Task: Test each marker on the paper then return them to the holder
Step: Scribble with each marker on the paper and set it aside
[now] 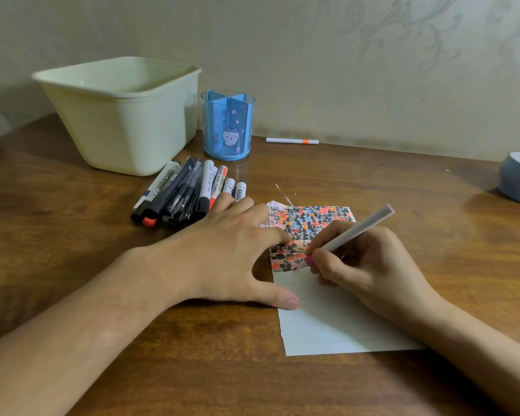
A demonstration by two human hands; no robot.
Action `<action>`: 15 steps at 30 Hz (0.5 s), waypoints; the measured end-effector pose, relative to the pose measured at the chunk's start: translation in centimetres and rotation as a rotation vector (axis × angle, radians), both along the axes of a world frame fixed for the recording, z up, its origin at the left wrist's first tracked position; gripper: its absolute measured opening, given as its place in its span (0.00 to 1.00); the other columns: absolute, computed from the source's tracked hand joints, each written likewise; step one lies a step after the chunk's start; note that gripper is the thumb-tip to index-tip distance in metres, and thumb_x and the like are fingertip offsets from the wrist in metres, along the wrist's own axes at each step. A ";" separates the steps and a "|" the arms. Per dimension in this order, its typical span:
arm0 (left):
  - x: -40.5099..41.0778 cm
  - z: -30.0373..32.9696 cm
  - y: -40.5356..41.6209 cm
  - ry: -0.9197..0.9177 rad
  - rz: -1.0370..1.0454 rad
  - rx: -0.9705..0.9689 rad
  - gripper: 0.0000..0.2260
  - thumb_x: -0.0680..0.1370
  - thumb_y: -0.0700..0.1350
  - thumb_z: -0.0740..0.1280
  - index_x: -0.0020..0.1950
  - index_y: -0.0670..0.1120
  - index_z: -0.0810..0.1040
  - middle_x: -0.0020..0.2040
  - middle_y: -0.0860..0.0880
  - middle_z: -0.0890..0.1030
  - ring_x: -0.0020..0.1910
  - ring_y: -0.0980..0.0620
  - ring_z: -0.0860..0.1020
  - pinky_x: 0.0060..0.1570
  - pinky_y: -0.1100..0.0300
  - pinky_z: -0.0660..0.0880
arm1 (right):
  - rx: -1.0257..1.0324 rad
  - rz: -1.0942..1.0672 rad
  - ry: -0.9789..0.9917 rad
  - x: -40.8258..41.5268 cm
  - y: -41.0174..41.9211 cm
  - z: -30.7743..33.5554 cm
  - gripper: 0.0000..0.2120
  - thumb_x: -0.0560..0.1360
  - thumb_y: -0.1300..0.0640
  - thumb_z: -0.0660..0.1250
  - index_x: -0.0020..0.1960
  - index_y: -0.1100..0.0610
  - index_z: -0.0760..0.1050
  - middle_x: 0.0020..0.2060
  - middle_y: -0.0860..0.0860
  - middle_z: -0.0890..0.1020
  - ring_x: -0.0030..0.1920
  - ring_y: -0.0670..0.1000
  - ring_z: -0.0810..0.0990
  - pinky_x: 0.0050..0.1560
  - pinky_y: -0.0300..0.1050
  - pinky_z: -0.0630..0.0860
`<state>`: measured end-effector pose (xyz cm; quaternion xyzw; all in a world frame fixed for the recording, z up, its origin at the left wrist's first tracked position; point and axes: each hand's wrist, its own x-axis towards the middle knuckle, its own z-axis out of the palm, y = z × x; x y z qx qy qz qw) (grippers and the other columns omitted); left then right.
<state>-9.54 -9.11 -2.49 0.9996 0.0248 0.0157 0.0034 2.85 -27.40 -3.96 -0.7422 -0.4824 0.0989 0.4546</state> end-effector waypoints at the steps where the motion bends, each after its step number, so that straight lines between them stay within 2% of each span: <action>1: 0.0 0.0 0.0 -0.001 0.000 0.000 0.42 0.65 0.81 0.54 0.75 0.63 0.62 0.50 0.57 0.60 0.50 0.57 0.54 0.60 0.58 0.54 | -0.010 0.001 -0.007 0.0 0.1 0.0 0.08 0.74 0.65 0.70 0.41 0.54 0.81 0.33 0.53 0.84 0.33 0.54 0.83 0.39 0.59 0.80; 10: 0.0 0.0 0.1 0.004 0.004 0.003 0.42 0.66 0.81 0.53 0.75 0.62 0.61 0.49 0.56 0.59 0.48 0.56 0.53 0.58 0.59 0.53 | -0.020 0.004 -0.029 0.0 0.0 0.1 0.06 0.74 0.62 0.70 0.41 0.52 0.82 0.34 0.51 0.84 0.34 0.53 0.83 0.39 0.60 0.80; 15: 0.0 0.0 0.0 0.013 0.000 -0.010 0.42 0.65 0.81 0.53 0.75 0.63 0.61 0.49 0.57 0.59 0.50 0.57 0.54 0.64 0.57 0.56 | -0.008 -0.016 -0.020 0.1 0.0 0.0 0.04 0.72 0.61 0.70 0.40 0.53 0.80 0.32 0.53 0.82 0.32 0.54 0.81 0.37 0.61 0.79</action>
